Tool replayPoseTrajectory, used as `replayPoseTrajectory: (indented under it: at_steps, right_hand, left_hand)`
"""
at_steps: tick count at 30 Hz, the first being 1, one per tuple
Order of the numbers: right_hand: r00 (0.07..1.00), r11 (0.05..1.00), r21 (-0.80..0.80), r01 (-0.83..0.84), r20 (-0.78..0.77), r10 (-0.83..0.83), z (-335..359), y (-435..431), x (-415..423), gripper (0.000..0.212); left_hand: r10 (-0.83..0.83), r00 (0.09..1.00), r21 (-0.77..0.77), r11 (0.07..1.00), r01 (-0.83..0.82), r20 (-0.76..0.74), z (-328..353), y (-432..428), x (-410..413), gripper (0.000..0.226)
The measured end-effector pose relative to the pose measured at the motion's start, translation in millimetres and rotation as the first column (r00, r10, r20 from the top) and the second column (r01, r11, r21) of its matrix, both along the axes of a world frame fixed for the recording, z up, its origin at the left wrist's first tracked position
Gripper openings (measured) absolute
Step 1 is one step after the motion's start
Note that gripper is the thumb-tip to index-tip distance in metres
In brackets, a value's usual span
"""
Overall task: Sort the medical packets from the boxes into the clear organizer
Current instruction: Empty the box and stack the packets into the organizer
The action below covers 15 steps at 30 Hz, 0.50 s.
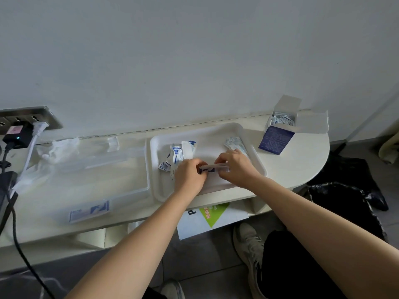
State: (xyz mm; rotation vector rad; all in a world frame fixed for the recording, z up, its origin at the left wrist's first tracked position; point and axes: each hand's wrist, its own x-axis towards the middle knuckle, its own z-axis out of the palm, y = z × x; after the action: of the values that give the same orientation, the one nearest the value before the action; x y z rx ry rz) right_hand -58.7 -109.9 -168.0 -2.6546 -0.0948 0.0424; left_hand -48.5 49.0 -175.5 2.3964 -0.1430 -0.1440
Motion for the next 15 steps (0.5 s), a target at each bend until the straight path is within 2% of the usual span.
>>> replayPoseTrajectory:
  at_steps: [5,10,15]
  right_hand:
    - [0.998,0.995,0.085,-0.056,-0.032,0.059,-0.9,0.7,-0.3,0.013]
    - [1.000,0.996,0.084,0.000,0.003,-0.001,4.7,-12.1,-4.1,0.008]
    - [0.998,0.984,0.163,0.066,-0.014,-0.064,3.7,-7.5,-5.5,0.010]
  left_hand:
    - [0.000,0.998,0.034,0.999,-0.002,0.065,5.9,-3.9,-2.2,0.016]
    - [0.004,0.995,0.046,0.999,-0.009,0.097,3.1,3.1,-4.6,0.017]
    - [-0.048,0.996,0.066,0.997,0.043,0.081,0.9,-1.9,-6.2,0.018]
